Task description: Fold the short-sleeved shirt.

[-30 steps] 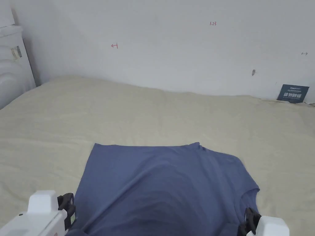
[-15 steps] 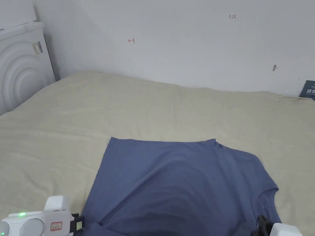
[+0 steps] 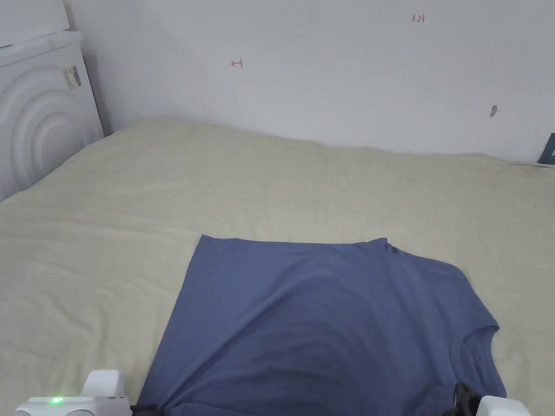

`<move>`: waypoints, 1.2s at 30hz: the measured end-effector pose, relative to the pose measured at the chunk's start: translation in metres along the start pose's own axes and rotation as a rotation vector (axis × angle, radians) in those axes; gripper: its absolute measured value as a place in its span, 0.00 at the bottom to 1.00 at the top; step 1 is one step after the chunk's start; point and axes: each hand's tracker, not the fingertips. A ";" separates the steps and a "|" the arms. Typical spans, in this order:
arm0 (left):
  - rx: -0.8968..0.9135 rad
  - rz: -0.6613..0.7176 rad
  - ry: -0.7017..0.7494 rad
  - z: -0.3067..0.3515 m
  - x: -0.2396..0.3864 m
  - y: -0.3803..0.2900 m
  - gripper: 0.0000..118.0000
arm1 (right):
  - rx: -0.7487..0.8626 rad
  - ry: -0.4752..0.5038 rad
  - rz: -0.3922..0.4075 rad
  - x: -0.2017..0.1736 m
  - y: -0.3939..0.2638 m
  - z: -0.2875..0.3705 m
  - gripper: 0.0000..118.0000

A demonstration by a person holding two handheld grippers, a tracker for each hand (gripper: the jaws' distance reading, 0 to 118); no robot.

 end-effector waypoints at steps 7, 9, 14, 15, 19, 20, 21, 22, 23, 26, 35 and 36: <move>0.009 0.000 0.049 0.000 0.014 -0.001 0.67 | -0.005 0.002 0.003 0.000 -0.002 -0.002 0.00; 0.019 -0.029 0.059 0.002 0.023 -0.001 0.56 | -0.006 0.001 0.002 0.000 -0.002 -0.002 0.00; 0.009 -0.128 0.089 0.004 0.039 -0.002 0.29 | -0.008 -0.004 0.003 0.002 -0.003 0.000 0.00; 0.014 -0.166 0.087 0.005 0.042 -0.002 0.17 | -0.011 -0.005 0.005 0.004 -0.004 -0.001 0.00; 0.004 -0.165 0.062 0.004 0.041 -0.001 0.03 | -0.016 -0.013 0.000 0.009 -0.007 0.001 0.00; 0.004 -0.156 0.053 0.004 0.037 0.000 0.02 | -0.017 -0.018 -0.002 0.010 -0.008 0.001 0.00; 0.006 -0.117 0.029 0.007 0.031 0.001 0.01 | -0.021 -0.020 -0.001 0.012 -0.009 0.002 0.00; 0.013 -0.104 0.011 0.009 0.026 0.002 0.01 | -0.024 -0.020 -0.001 0.014 -0.009 0.002 0.00; 0.014 -0.099 0.000 0.011 0.022 0.002 0.00 | -0.024 -0.023 -0.001 0.015 -0.009 0.004 0.00; 0.043 -0.068 -0.034 0.024 0.013 0.002 0.00 | -0.034 -0.030 -0.001 0.021 -0.009 0.006 0.00; 0.166 -0.056 -0.086 0.067 0.007 0.010 0.00 | -0.193 -0.028 -0.078 0.060 0.000 0.009 0.01; 0.171 -0.050 -0.088 0.068 0.007 0.011 0.00 | -0.239 -0.016 -0.083 0.064 0.001 0.007 0.01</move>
